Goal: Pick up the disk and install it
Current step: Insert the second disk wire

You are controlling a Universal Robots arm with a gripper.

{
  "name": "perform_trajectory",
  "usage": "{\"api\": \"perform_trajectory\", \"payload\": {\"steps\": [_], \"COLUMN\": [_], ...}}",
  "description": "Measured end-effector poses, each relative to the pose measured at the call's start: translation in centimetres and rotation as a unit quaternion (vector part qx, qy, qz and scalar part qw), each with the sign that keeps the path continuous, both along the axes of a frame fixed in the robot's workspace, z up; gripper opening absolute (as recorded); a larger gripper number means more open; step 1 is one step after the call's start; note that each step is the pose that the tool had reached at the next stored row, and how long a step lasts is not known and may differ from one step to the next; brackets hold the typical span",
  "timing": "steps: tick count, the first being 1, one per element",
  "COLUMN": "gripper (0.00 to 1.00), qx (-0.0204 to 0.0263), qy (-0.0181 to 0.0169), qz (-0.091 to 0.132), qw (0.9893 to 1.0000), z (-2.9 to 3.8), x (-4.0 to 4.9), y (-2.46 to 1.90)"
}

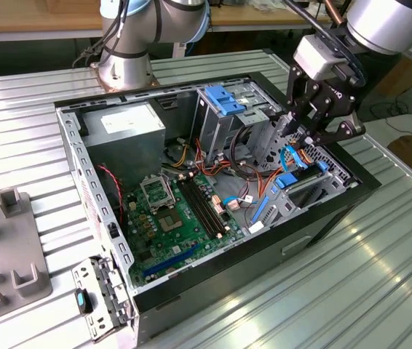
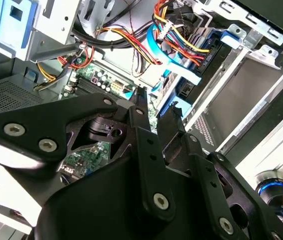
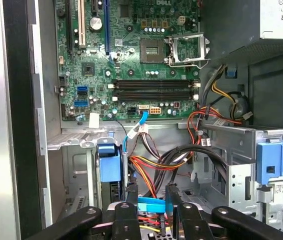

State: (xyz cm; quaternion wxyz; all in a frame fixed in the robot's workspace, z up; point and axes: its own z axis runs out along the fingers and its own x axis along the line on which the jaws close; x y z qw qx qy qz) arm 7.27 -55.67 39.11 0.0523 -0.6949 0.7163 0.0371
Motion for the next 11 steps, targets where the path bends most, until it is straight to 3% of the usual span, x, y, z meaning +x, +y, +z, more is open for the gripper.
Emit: {"api": "perform_trajectory", "payload": {"steps": [11], "gripper": [0.36], "qx": [0.0000], "qy": [0.0119], "qz": [0.000], "qw": [0.9999], "z": [0.00], "x": [0.00], "y": [0.00]}}
